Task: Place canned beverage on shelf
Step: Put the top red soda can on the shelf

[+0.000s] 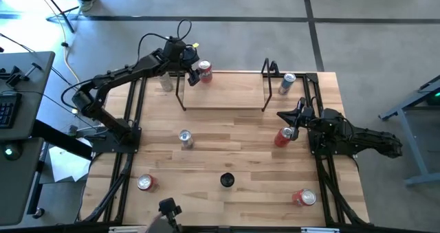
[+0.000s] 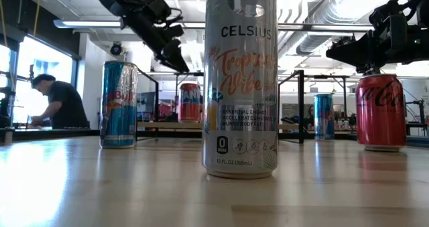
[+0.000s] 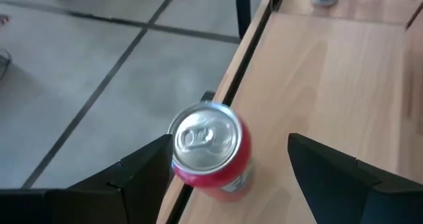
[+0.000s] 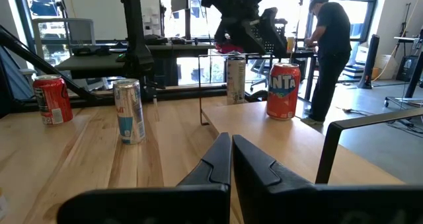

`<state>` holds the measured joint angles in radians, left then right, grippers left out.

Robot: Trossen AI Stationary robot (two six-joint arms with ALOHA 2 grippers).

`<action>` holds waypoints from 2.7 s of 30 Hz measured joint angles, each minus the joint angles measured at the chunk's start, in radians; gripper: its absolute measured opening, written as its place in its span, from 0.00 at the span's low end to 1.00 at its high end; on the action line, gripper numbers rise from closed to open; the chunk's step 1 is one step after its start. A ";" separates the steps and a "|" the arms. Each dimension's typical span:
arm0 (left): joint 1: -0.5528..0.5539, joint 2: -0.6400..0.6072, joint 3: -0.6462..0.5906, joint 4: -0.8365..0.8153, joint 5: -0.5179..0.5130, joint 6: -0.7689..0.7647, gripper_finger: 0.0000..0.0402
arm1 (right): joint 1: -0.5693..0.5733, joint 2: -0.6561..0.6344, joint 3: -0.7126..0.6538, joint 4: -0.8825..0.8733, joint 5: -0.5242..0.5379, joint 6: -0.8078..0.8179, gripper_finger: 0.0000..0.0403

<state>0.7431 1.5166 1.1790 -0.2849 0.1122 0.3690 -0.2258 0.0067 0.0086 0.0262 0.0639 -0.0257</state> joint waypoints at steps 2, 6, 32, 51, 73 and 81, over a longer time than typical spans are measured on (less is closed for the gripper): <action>-0.016 -0.017 0.000 -0.001 0.000 0.003 0.71 | 0.000 0.000 0.000 0.000 0.000 0.000 0.00; -0.060 -0.042 0.000 -0.001 0.007 0.005 0.67 | 0.000 0.000 0.000 0.000 0.000 0.000 0.00; -0.144 0.224 0.000 0.367 -0.094 -0.228 0.03 | 0.000 0.000 0.000 0.000 0.000 0.000 0.00; -0.120 0.341 0.419 -0.200 -0.117 -0.020 0.00 | 0.000 0.000 0.000 0.000 0.000 0.000 0.00; -0.099 0.549 0.690 -0.494 -0.234 0.070 0.00 | 0.000 0.000 0.000 0.000 0.000 0.000 0.00; -0.102 0.549 0.690 -0.529 -0.265 0.031 0.00 | 0.000 0.000 0.000 0.000 0.000 0.000 0.00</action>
<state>0.6411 2.0651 1.8690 -0.8142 -0.1528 0.4000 -0.2258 0.0063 0.0084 0.0263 0.0639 -0.0257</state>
